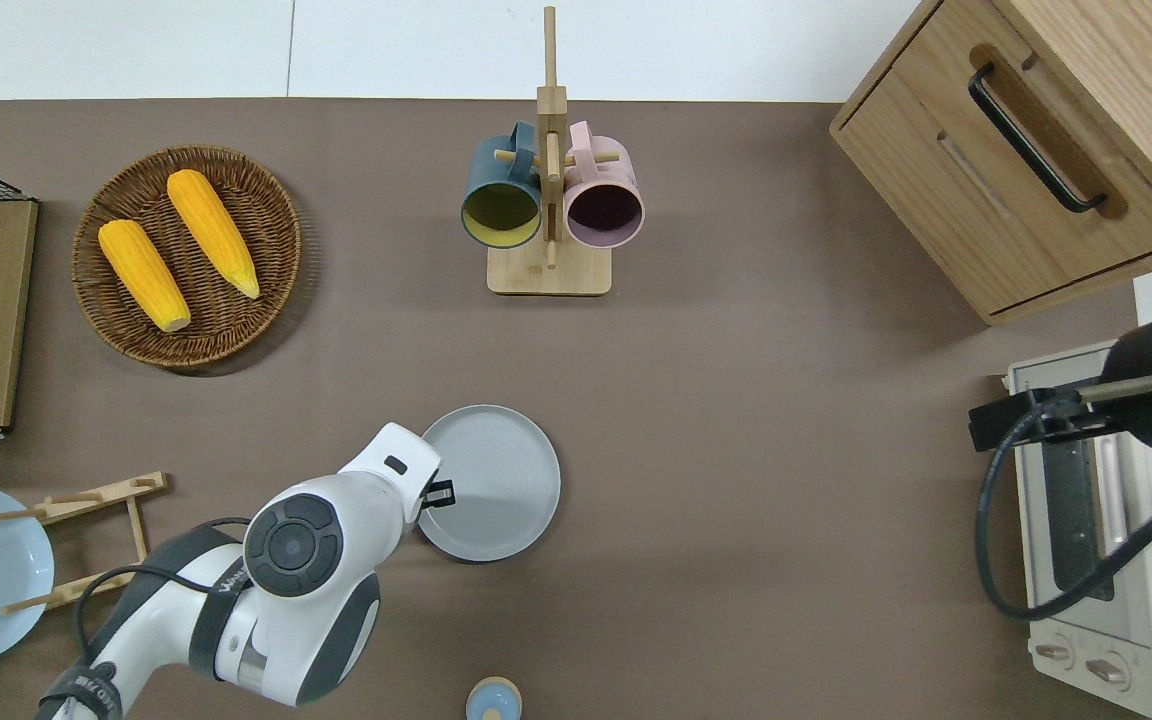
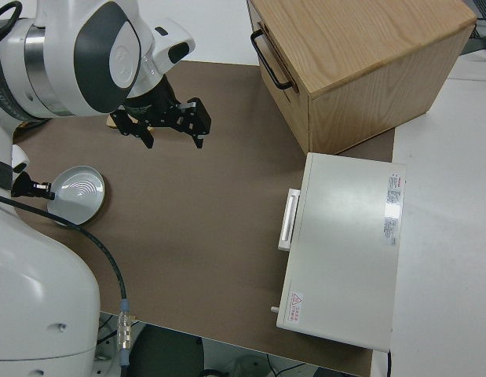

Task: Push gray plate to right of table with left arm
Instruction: 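Push the gray plate across the table with the left gripper toward the toaster oven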

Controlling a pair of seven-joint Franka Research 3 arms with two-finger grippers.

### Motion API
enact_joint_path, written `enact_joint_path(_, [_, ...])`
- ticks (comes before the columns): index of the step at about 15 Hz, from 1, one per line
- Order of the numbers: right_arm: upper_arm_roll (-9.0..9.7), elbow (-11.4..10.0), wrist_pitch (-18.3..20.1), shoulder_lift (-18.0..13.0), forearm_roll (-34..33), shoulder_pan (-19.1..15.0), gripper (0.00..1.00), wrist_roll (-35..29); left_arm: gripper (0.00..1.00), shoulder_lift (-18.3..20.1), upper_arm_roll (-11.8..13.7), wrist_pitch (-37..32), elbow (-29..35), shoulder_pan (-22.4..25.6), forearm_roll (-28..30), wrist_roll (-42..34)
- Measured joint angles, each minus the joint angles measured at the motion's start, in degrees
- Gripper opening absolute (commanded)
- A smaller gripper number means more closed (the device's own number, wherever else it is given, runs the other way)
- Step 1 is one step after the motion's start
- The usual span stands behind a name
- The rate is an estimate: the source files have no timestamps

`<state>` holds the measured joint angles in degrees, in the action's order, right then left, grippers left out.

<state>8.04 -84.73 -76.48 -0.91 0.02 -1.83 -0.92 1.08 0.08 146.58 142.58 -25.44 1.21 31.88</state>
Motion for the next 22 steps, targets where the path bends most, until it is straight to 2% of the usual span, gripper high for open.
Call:
enact_joint_path(3, [0.0, 0.0, 0.0, 0.0, 0.0, 0.0, 0.983, 0.0, 0.0, -2.6, -2.8, 0.0, -3.1, -1.4, 0.0, 5.6])
enact_joint_path(11, [0.0, 0.0, 0.0, 0.0, 0.0, 0.0, 0.983, 0.0, 0.0, -6.0, -7.7, 0.0, -7.4, -1.4, 0.0, 12.6])
enact_joint_path(17, [0.0, 0.0, 0.0, 0.0, 0.0, 0.0, 0.983, 0.0, 0.0, -8.5, -10.5, 0.0, -10.4, -2.2, 0.0, 17.7])
enact_joint_path(22, [0.0, 0.0, 0.0, 0.0, 0.0, 0.0, 0.983, 0.0, 0.0, -12.1, -11.3, -0.8, -15.3, -5.2, 0.0, 23.0])
